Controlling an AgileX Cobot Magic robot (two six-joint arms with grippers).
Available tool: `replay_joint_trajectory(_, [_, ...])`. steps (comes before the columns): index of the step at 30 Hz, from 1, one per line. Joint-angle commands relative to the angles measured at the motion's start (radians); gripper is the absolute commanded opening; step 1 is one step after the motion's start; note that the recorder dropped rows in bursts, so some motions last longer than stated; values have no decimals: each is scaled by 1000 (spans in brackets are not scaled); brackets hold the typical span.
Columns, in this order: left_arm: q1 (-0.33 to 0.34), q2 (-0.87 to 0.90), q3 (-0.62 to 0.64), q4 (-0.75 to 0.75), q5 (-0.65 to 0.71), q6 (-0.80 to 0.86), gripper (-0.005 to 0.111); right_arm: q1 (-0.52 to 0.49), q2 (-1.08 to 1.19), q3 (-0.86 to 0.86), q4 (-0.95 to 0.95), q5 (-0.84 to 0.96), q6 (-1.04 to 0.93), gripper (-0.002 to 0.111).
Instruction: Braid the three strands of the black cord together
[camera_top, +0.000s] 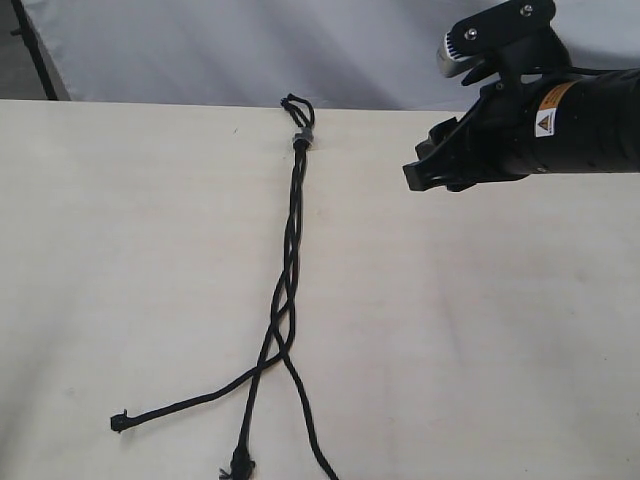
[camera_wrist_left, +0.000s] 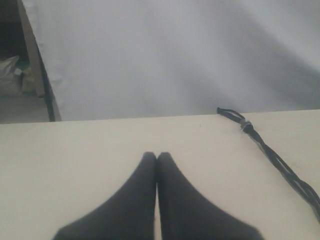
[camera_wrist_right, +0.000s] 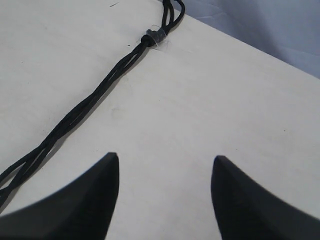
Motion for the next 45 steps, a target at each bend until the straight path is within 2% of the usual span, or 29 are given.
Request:
replay_joint_trajectory(1, [2, -4, 3, -17, 38, -2, 0, -4, -9, 1, 0, -10, 2, 53])
replay_joint_trajectory(26, [2, -4, 3, -17, 46, -1, 0, -4, -9, 1, 4, -10, 7, 53])
replay_joint_trajectory(35, [2, -4, 3, -17, 46, -1, 0, 11, -96, 7, 59, 127, 81, 53])
replay_joint_trajectory(45, [2, -4, 3, -17, 46, -1, 0, 108, -365, 282, 124, -38, 104, 53])
